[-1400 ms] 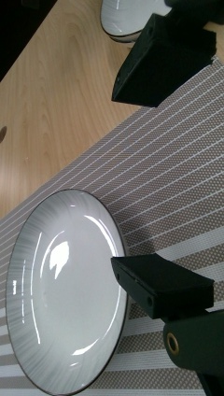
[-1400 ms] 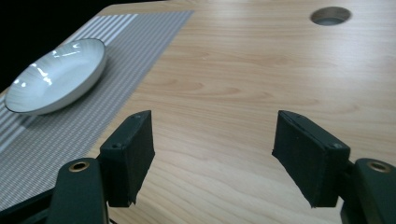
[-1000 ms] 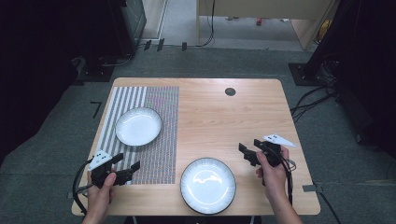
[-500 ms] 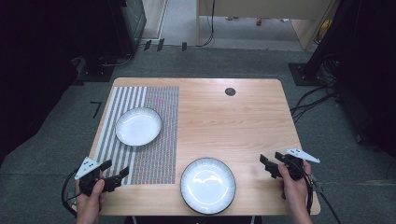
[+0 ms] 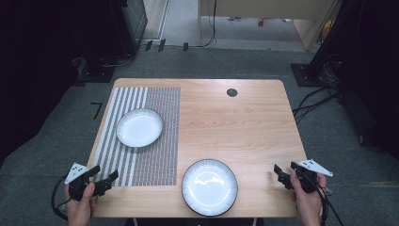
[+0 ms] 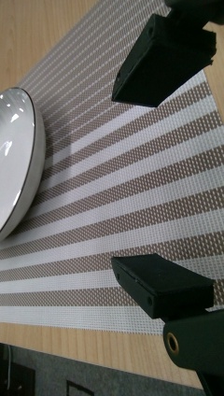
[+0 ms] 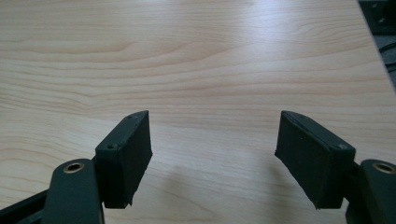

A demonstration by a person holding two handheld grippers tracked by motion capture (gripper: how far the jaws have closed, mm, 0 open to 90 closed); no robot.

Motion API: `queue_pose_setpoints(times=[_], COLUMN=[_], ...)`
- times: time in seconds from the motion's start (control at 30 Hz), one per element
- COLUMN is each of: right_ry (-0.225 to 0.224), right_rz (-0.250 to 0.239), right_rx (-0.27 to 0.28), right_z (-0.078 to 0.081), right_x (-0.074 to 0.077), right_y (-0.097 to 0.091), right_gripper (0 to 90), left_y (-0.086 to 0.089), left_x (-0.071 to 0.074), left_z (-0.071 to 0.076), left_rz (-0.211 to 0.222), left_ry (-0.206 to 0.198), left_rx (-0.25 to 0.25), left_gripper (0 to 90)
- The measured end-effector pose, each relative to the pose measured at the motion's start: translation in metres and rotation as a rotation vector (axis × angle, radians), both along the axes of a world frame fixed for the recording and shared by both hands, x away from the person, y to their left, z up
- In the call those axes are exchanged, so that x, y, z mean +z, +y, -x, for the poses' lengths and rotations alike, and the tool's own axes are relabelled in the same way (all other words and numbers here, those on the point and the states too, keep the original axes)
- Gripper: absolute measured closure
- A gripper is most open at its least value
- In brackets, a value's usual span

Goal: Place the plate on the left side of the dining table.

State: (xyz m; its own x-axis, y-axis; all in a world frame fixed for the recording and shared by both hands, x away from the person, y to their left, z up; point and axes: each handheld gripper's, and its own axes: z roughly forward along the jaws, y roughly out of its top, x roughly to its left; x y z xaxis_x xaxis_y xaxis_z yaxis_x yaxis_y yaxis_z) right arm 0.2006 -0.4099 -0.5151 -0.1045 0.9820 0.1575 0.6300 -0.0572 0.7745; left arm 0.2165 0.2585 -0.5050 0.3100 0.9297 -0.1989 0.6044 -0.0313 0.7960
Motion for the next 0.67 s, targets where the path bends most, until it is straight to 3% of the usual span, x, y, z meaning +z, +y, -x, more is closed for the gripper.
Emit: queue_pose_setpoints(times=[0.17,0.67], right_ry=[0.016,0.026], right_rz=[0.021,-0.008], right_rx=[-0.023,-0.047], right_z=[0.001,0.004], right_x=[-0.008,-0.008], right_y=[-0.006,-0.011], right_gripper=[26.9,27.0], left_y=[0.002,0.001], left_x=[-0.006,-0.009], left_z=[-0.001,-0.003], left_rz=[0.003,0.009], left_ry=[0.019,0.047], left_rx=[0.007,-0.006], left_gripper=[17.3,17.3])
